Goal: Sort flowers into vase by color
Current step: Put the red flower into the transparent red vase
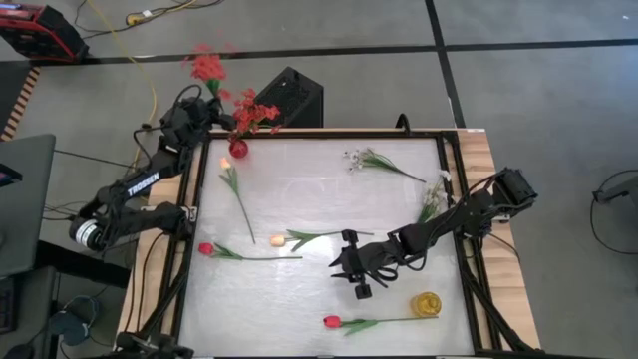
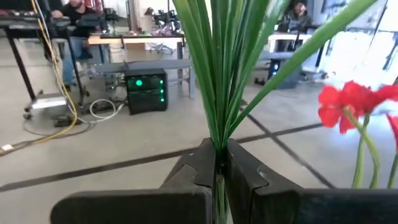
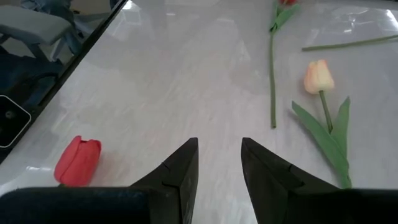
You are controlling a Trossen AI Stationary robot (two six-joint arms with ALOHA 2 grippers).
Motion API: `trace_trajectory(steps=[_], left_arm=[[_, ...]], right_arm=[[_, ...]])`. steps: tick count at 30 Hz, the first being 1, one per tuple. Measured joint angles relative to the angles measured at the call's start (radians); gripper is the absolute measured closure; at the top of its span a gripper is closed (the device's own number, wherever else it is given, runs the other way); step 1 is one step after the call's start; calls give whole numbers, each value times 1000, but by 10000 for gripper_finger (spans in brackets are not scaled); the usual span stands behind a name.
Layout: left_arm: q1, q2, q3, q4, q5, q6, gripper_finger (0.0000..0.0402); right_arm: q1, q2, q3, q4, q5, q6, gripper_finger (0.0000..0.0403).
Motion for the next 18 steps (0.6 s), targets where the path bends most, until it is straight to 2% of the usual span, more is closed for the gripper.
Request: trace_trajectory(steps=[12,18], left_arm=[[-1,-2,0,-55,77,-24,401],[-2,-2,0,-87,80,-6,401]], right_arm=[[0,0,0,0,0,2,256],[0,0,0,0,0,2,256]])
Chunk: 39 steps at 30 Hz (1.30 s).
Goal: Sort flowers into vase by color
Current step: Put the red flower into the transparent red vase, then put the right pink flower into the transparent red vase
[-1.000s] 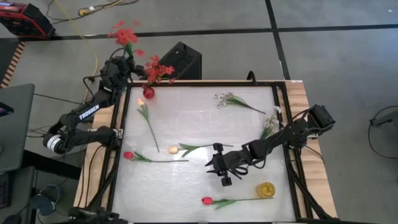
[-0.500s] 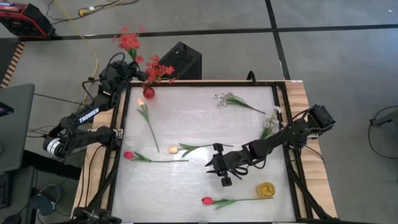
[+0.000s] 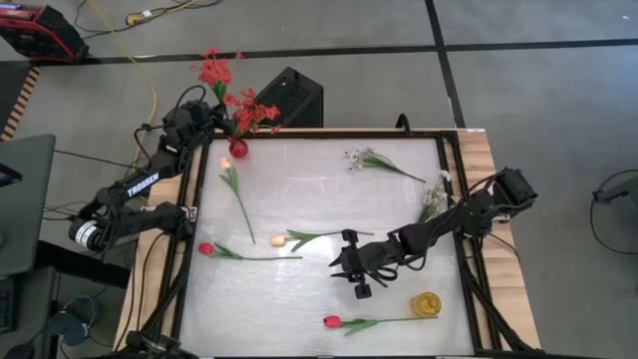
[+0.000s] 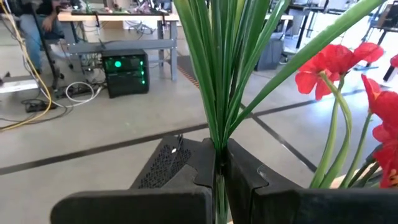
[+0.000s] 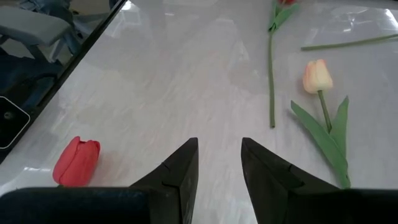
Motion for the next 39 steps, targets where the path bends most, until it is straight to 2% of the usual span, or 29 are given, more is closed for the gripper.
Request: trace_trajectory(steps=[9,27,33,39], left_arm=[[-2,0,0,-50,18,52,392],[-2,-1,0,-97,34,131,286],[-2,-23,0,-201,59,230,260],[-8,-79,0,-324,97,286,253]], right_arm=[[0,0,0,1,0,8,256],[0,0,0,4,1,8,256],[0,0,0,4,1,16,256],[0,0,0,3,1,16,256]])
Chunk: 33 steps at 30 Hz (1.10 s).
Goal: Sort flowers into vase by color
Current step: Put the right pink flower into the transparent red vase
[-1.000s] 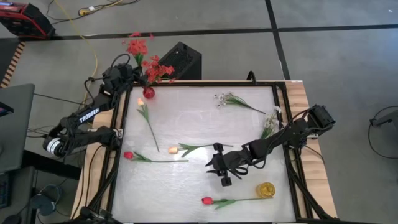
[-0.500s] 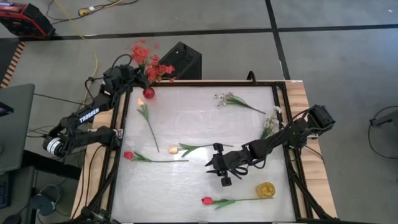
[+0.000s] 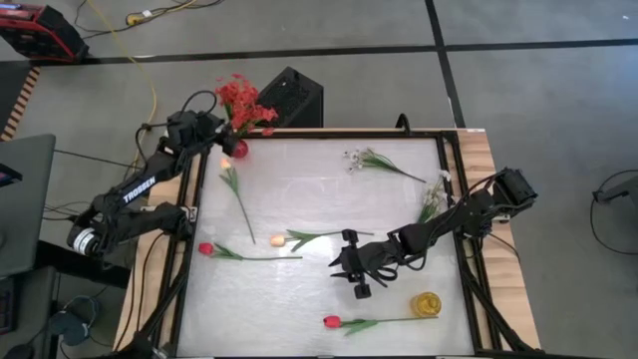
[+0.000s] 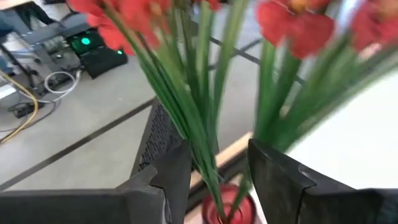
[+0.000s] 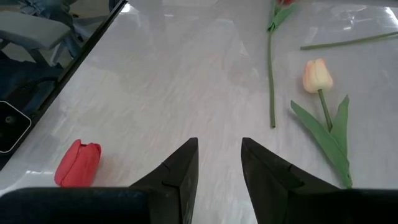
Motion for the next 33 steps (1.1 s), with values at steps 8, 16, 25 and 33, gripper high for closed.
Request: trace_trajectory(steps=[8,16,25,33], left_arm=[[-34,-110,0,-149,5,1,253],[-141,-201,0,-266,202,-65,253],[-385,-218,0,-382,402,-104,253],[-600,-218,0,-368,559,-159,253]], right_arm=[[0,0,0,0,0,1,256],[0,0,0,6,0,3,256],[0,0,0,6,0,34,256],[0,0,0,8,0,36,256]])
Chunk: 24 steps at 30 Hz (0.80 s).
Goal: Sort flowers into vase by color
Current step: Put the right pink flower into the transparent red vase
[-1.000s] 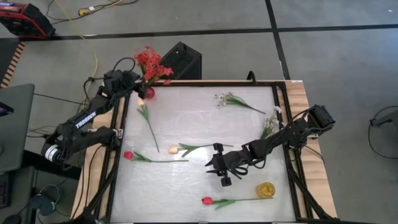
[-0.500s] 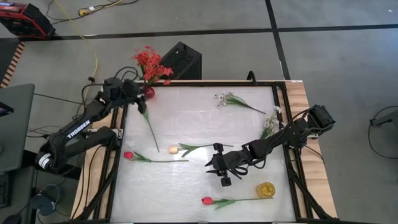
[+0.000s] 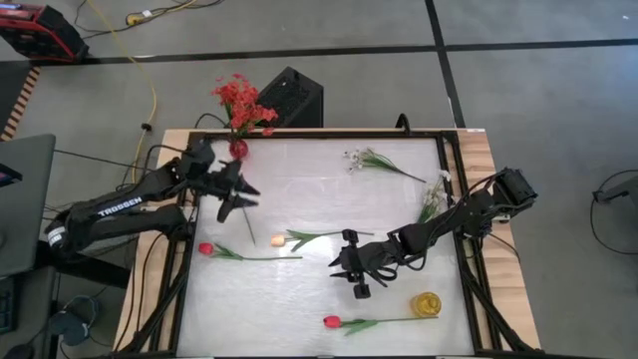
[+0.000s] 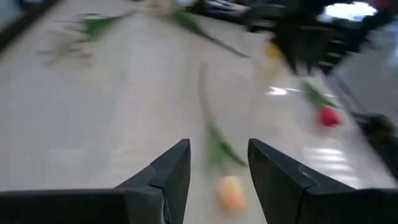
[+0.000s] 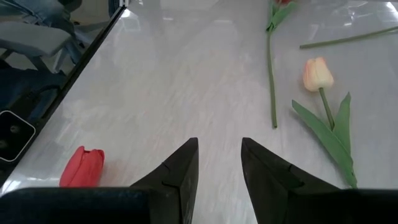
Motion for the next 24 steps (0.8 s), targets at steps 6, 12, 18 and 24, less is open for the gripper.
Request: trace_trajectory(steps=[6,12,18,24], left_arm=[[-150,0,0,1,69,28,253],[-304,0,0,37,65,47,253],[-472,6,0,106,27,60,253],[-642,59,1,229,-122,65,253]], right_arm=[[0,0,0,2,0,0,256],[0,0,0,3,0,0,256],[-8,0,0,3,0,-9,256],[-28,0,0,-7,0,-11,256]])
